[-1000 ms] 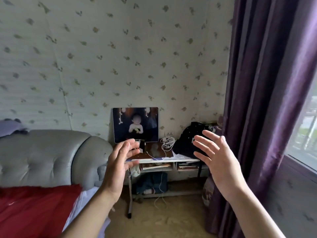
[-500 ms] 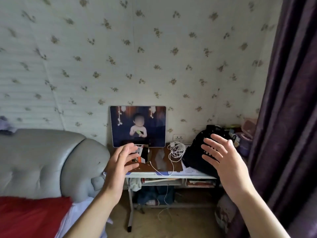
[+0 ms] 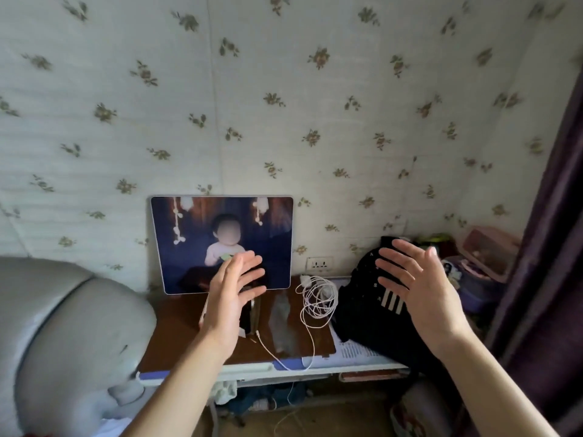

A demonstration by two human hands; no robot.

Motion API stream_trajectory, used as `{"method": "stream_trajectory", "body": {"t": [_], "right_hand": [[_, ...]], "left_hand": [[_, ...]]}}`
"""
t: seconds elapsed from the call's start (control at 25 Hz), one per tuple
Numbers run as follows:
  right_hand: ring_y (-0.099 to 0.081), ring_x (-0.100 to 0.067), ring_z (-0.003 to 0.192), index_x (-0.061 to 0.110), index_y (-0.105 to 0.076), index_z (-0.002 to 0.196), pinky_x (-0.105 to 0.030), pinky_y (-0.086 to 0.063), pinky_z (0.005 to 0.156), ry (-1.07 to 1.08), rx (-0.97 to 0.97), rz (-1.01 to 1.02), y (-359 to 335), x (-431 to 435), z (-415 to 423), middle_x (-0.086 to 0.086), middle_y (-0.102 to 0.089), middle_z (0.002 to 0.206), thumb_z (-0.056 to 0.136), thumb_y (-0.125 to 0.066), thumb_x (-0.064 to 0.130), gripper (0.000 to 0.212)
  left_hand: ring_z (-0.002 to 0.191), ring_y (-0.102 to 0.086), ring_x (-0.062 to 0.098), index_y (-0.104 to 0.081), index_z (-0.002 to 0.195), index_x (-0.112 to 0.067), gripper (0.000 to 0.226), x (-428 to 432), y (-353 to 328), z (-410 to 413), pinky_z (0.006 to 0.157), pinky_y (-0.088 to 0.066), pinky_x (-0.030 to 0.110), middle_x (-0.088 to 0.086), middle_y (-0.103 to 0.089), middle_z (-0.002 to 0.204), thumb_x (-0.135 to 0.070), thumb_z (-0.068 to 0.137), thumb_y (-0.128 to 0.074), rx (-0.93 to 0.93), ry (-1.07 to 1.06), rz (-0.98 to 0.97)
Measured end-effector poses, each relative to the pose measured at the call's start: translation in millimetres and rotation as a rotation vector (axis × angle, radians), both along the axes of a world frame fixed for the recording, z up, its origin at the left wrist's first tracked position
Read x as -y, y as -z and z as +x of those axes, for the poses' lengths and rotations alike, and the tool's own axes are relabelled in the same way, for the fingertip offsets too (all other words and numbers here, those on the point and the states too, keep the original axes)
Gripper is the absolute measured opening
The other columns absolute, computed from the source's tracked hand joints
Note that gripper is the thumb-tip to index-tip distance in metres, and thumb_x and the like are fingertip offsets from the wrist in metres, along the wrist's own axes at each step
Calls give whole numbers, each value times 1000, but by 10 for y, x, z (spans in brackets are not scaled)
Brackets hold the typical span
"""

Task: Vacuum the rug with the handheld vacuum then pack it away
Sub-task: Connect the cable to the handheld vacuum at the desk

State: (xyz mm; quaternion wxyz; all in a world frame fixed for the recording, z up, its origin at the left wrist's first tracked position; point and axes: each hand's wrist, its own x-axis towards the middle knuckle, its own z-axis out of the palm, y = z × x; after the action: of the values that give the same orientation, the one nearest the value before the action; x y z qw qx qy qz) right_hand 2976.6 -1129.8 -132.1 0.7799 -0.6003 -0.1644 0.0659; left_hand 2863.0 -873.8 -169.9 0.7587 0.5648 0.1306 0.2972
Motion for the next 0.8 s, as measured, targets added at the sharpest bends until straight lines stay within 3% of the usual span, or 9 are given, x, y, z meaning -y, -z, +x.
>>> {"method": "stream_trajectory", "body": {"t": [0.16,0.4,0.56,0.68,0.8], "right_hand": [[-64,-22,119,20,-58,131,-43,-49,98,18,-4,-9,92,-210,584,-7,-67,128,52,-63,88,104],[-64,-22,118,23,-62,121,-42,-49,99,-48,-115,-3,409,-629,1499,-6,-69,124,82,-37,62,60],[-64,-22,118,20,-60,125,-36,-49,92,-120,-190,8,623,-904,2269,-7,-68,125,78,-39,66,68],[-62,-26,121,17,-58,128,-41,-48,98,-157,-237,2,833,-1091,2660,-11,-66,128,98,-28,54,57],[-60,-28,122,13,-55,133,-45,-47,102,-210,-290,-15,989,-1350,2911,-12,-64,131,93,-29,57,65]], "left_hand": [[110,-66,18,-58,128,-12,61,-256,32,591,80,-56,31,5,-68,122,-52,83,-47,-23,32,31],[111,-65,22,-59,125,-11,46,-574,399,1306,84,-54,38,9,-68,122,-43,94,-46,-143,-81,-29],[110,-66,23,-61,123,-10,40,-704,567,1786,83,-54,38,10,-69,120,-36,99,-42,-223,-208,-52],[109,-66,17,-61,124,-15,37,-730,651,1938,84,-54,36,5,-69,118,-36,98,-44,-284,-257,-33],[110,-64,15,-62,120,-19,34,-804,846,2002,85,-52,32,0,-67,120,-37,99,-41,-399,-309,-16]]}}
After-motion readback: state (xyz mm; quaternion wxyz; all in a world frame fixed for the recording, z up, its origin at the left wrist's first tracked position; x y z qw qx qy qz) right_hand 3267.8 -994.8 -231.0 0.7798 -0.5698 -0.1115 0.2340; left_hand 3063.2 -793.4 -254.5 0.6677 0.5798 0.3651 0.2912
